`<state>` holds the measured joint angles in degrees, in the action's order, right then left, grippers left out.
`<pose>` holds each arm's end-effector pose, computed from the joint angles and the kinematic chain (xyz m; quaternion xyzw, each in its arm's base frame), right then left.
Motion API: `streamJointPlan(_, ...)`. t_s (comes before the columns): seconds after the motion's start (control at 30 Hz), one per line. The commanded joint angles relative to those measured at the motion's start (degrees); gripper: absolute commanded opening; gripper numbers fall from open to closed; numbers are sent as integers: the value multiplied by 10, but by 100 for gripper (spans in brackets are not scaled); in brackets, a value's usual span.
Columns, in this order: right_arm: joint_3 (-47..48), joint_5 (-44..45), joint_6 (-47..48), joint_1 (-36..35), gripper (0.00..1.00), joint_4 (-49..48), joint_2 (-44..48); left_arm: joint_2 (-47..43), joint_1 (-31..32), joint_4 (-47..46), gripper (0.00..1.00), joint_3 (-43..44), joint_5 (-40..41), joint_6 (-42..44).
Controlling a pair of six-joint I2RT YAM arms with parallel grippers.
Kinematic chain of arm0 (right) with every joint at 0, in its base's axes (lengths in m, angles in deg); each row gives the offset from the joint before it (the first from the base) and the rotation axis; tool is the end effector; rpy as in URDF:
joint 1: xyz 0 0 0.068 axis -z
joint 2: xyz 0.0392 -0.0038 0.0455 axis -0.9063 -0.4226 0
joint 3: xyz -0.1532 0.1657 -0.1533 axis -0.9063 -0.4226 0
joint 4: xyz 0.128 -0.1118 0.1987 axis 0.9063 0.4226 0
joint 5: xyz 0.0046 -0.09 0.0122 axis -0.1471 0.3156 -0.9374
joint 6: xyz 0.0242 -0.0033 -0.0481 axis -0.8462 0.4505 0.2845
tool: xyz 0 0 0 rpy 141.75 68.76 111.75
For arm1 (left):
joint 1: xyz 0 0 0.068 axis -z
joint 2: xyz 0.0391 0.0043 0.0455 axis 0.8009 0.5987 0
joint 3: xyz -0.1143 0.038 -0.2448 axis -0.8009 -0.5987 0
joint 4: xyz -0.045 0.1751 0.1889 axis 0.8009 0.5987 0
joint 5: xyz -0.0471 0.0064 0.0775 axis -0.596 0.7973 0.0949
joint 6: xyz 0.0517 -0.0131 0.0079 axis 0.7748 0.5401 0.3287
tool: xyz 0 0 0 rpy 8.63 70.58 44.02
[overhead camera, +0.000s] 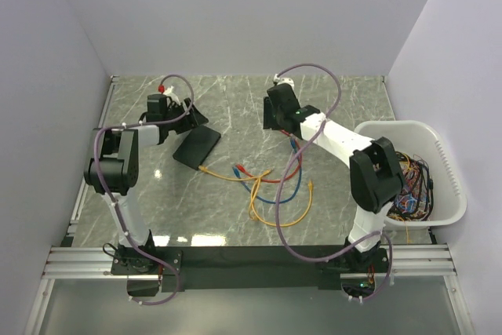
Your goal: Insert the plug into the switch port
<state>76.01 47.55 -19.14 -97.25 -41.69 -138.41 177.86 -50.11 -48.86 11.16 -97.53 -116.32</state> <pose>0.3501 0.2119 0.2536 -0.0477 0.9048 0.0955 0.4121 0.4027 -0.0380 0.1584 -0.0849 0.8589 -0.3240 0.3874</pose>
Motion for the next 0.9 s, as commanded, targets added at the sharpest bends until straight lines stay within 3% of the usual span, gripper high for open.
streamJointPlan(0.0, 52, 29, -4, 8, 57, 50, -42, 14, 10, -26, 74, 26, -88, 8)
streamJointPlan(0.43, 164, 0, 38, 58, 65, 77, -184, -91, 46, -123, 74, -112, -59, -77)
streamJointPlan(0.73, 239, 1, 40, 62, 67, 122, -264, -144, 58, -70, 74, -113, -30, -45)
streamJointPlan(0.87, 250, -6, 39, 62, 63, 133, -279, -165, 58, -61, 74, -111, -26, -38)
